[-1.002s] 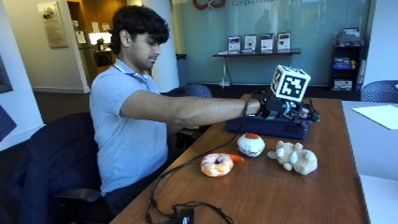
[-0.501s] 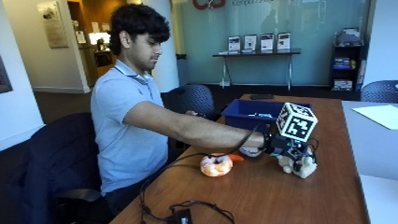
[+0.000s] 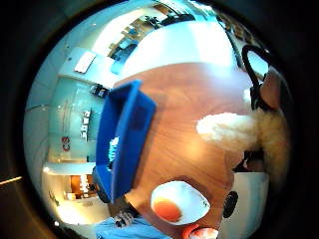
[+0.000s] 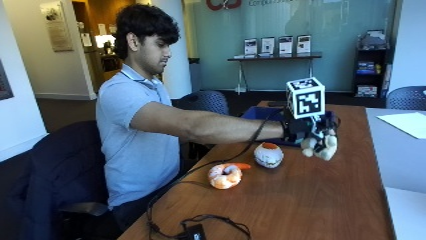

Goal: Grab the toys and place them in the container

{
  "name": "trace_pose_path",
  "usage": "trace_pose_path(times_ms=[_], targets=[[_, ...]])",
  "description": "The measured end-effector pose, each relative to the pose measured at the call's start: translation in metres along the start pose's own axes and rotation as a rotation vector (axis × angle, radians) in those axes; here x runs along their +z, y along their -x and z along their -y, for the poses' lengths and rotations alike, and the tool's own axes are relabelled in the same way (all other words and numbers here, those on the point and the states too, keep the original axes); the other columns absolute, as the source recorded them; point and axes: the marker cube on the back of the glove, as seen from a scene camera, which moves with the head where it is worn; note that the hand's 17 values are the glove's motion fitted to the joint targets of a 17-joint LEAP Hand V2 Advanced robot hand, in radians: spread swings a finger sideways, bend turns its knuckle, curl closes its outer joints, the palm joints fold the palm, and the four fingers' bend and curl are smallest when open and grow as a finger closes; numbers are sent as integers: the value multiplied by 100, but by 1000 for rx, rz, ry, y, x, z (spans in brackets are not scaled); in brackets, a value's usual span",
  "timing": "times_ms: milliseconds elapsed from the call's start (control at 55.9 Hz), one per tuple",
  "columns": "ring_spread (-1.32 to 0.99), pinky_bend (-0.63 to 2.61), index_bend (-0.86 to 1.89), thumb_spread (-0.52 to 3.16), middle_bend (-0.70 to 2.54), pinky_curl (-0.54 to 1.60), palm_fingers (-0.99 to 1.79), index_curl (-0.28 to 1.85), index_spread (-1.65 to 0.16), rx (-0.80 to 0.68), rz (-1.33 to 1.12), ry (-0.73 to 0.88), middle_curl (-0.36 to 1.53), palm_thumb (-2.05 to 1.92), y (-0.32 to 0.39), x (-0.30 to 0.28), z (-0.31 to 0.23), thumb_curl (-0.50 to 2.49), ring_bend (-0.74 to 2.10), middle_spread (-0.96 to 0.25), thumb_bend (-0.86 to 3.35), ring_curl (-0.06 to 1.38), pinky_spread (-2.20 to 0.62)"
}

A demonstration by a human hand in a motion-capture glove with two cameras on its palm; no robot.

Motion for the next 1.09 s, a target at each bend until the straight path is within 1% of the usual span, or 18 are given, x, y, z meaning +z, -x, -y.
trace_pose_path(times_ms=[233, 429, 644, 769, 841, 894, 930, 966, 984, 1002, 1020, 1038, 1091], targets=[[-16, 107, 52, 138, 43, 39, 81, 60, -7, -88, 63, -112, 40, 83, 68, -84, 22, 65, 63, -6, 40, 31, -30], [-16, 107, 52, 137, 44, 40, 81, 65, -5, -217, 58, -138, 44, 85, 148, -121, 32, 68, 63, -6, 40, 33, -31], [-16, 108, 53, 139, 44, 40, 82, 69, -4, -385, 55, -85, 47, 85, 221, -111, 29, 68, 63, -6, 41, 34, -30], [-15, 108, 53, 142, 44, 40, 82, 71, -4, -407, 80, -51, 49, 86, 274, -85, 33, 68, 63, -6, 42, 35, -31], [-15, 108, 53, 143, 44, 41, 82, 72, -3, -425, 74, 33, 50, 86, 279, -71, 30, 68, 63, -5, 42, 35, -31], [-15, 109, 55, 146, 43, 41, 78, 74, -4, -422, 58, 160, 50, 85, 279, -58, 27, 67, 60, -5, 43, 35, -30], [-14, 110, 59, 150, 36, 42, 60, 76, -5, -408, 45, 256, 49, 82, 276, -50, 25, 65, 51, -4, 43, 33, -28], [-12, 114, 63, 154, 25, 44, 32, 79, -7, -399, 28, 325, 46, 74, 271, -45, 23, 61, 39, -3, 41, 32, -25], [-11, 116, 65, 155, 25, 45, 31, 81, -7, -396, 19, 343, 47, 72, 269, -43, 22, 60, 38, -3, 40, 33, -24], [-9, 117, 53, 158, 15, 45, -2, 76, -10, -393, 11, 351, 43, 57, 267, -42, 22, 54, 29, -3, 34, 30, -19], [-8, 120, 55, 158, 16, 48, -4, 79, -11, -391, 5, 351, 44, 53, 264, -41, 21, 52, 29, -2, 32, 32, -17], [-7, 120, 47, 158, 13, 47, -18, 76, -13, -388, 1, 345, 42, 41, 261, -40, 21, 48, 24, -2, 26, 30, -14], [-5, 119, 34, 155, 12, 43, -19, 68, -17, -382, -1, 325, 38, 22, 249, -39, 19, 41, 17, -1, 16, 25, -9]])
